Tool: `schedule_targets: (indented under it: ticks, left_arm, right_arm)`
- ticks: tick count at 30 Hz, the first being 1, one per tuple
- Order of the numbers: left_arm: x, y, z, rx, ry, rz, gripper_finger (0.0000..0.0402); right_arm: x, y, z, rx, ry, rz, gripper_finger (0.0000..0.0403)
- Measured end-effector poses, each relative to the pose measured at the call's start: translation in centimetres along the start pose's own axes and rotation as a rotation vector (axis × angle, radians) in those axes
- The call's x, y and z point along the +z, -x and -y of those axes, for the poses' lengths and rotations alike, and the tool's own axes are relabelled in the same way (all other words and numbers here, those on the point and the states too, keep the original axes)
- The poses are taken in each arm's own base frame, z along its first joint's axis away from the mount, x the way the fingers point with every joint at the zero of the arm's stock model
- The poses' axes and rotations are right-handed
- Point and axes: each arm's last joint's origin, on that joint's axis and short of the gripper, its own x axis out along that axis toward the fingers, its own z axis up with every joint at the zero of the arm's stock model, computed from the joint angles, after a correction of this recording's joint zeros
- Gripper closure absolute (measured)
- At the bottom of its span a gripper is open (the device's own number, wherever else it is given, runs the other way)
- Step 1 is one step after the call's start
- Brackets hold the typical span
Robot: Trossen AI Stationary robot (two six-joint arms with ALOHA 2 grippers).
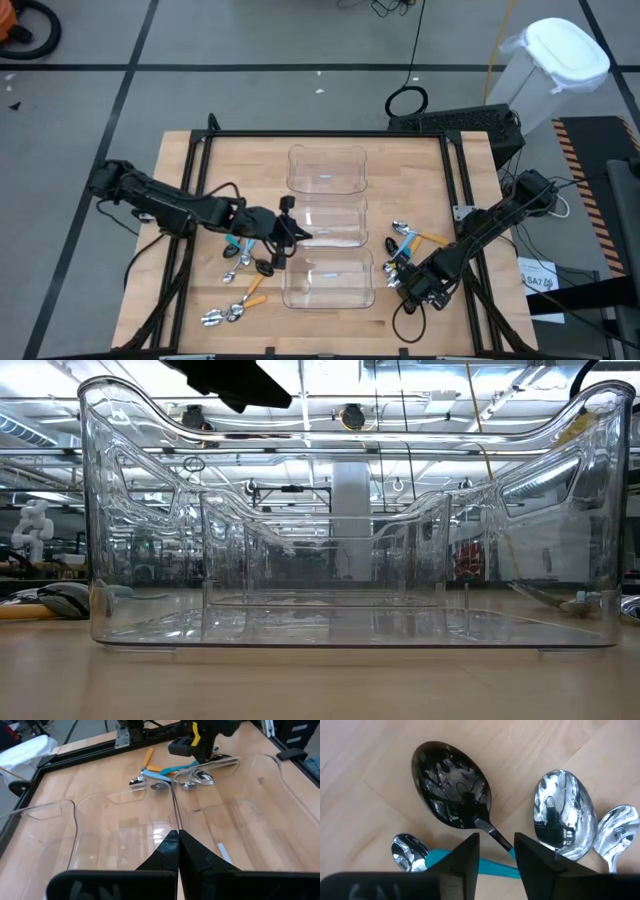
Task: Sort silverware by color (type)
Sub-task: Put the dark blue spoon into the top transparent bin
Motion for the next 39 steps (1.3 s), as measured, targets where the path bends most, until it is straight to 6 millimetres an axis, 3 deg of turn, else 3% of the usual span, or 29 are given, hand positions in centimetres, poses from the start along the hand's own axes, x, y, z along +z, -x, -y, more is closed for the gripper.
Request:
schedule_targets:
  ticks: [6,13,22,26,31,39]
  left_arm:
    - [0.3,0.0,0.0,0.003,0.005,0.026,0.0401]
    - [0.3,0.1,0.0,0.003,0.010,0.033,0.0401]
    - [0.4,0.1,0.0,0.003,0.043,0.034,0.0401]
    - [0.4,0.1,0.0,0.002,0.057,0.034,0.0401]
    - [0.7,0.1,-0.1,0.006,0.060,0.067,0.0401]
    - [1.5,0.2,-0.2,0.013,0.078,0.148,0.0401]
  right_arm:
    - [0.3,-0.2,0.0,-0.002,0.049,0.021,0.0296]
    - [0.7,-1.9,0.1,0.007,0.101,-0.025,0.0307]
    - [0.6,-2.8,0.2,0.018,0.184,-0.061,0.0366]
    - [0.7,-2.7,0.2,0.018,0.196,-0.055,0.0393]
    - [1.5,-2.0,0.2,0.010,0.197,-0.042,0.0394]
    - [4.2,0.8,0.4,-0.046,0.149,0.003,0.0398]
